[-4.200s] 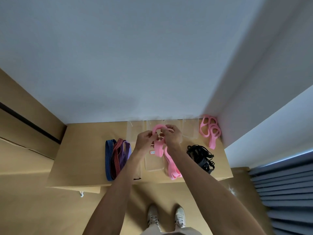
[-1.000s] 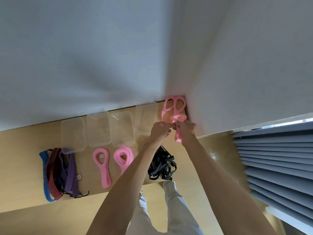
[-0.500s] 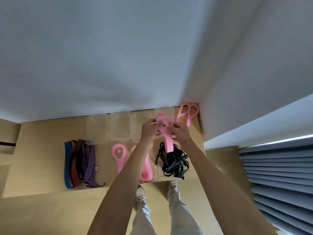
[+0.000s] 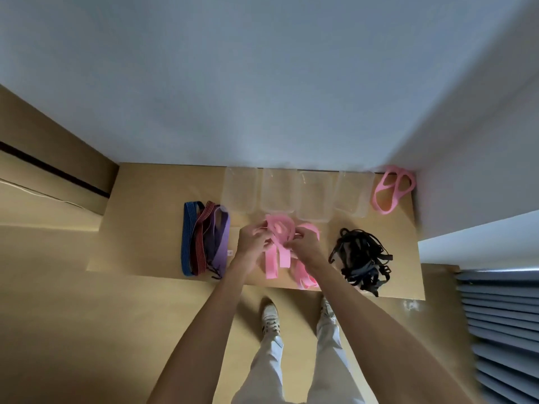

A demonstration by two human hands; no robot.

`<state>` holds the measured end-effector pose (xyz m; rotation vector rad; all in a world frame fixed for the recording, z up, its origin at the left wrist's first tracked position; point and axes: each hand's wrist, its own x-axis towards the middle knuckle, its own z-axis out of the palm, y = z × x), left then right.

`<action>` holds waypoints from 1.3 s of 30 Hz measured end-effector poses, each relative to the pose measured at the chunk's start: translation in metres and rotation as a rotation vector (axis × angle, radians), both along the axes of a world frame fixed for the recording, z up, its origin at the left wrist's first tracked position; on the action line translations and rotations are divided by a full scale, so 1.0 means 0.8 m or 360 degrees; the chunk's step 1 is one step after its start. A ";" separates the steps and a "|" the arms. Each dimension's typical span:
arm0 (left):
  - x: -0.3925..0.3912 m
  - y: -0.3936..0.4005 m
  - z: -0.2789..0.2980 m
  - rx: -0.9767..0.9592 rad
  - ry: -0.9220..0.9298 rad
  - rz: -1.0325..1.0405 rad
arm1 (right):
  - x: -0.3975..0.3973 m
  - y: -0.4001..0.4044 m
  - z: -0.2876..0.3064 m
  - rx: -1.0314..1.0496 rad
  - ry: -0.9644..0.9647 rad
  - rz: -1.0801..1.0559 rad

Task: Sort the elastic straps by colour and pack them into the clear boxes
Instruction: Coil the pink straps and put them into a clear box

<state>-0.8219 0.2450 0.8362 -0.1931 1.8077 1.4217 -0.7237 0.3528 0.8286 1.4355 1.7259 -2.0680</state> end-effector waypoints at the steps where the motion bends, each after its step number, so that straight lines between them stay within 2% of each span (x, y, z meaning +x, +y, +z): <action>1: -0.004 -0.008 -0.006 -0.0004 -0.0040 0.0019 | -0.004 -0.012 -0.008 0.0016 -0.0023 -0.0006; 6: -0.025 -0.030 -0.042 -0.0018 -0.0196 0.0081 | -0.020 -0.049 -0.042 0.0057 -0.0097 -0.0089; 11: -0.039 -0.024 -0.075 -0.0074 -0.0286 0.0116 | -0.028 -0.064 -0.062 -0.0037 -0.0113 -0.0143; 13: -0.043 -0.021 -0.090 -0.0171 -0.0142 0.0053 | -0.031 -0.067 -0.068 0.0053 -0.0192 -0.0080; 16: -0.047 -0.020 -0.103 -0.0484 0.0392 -0.0334 | -0.034 -0.066 -0.067 0.0320 -0.0317 -0.0011; 18: -0.044 -0.020 -0.108 -0.0572 0.0616 -0.0426 | -0.035 -0.064 -0.063 0.0413 -0.0331 0.0007; 22: -0.035 -0.017 -0.105 -0.0597 0.0639 -0.0368 | -0.039 -0.052 -0.055 0.0656 -0.0362 0.0107; 26: -0.032 -0.016 -0.104 -0.0522 0.0484 -0.0231 | -0.032 -0.033 -0.044 0.0663 -0.0357 0.0072; 30: -0.030 -0.014 -0.094 -0.0425 0.0531 -0.0255 | -0.019 -0.007 -0.036 0.0719 -0.0321 0.0073; 35: -0.020 0.001 -0.092 -0.0910 0.0760 -0.0364 | 0.008 0.029 -0.030 0.0781 -0.0273 0.0129; 39: 0.005 0.030 -0.069 -0.1079 0.1013 -0.0393 | 0.030 0.068 -0.027 0.0771 -0.0180 0.0133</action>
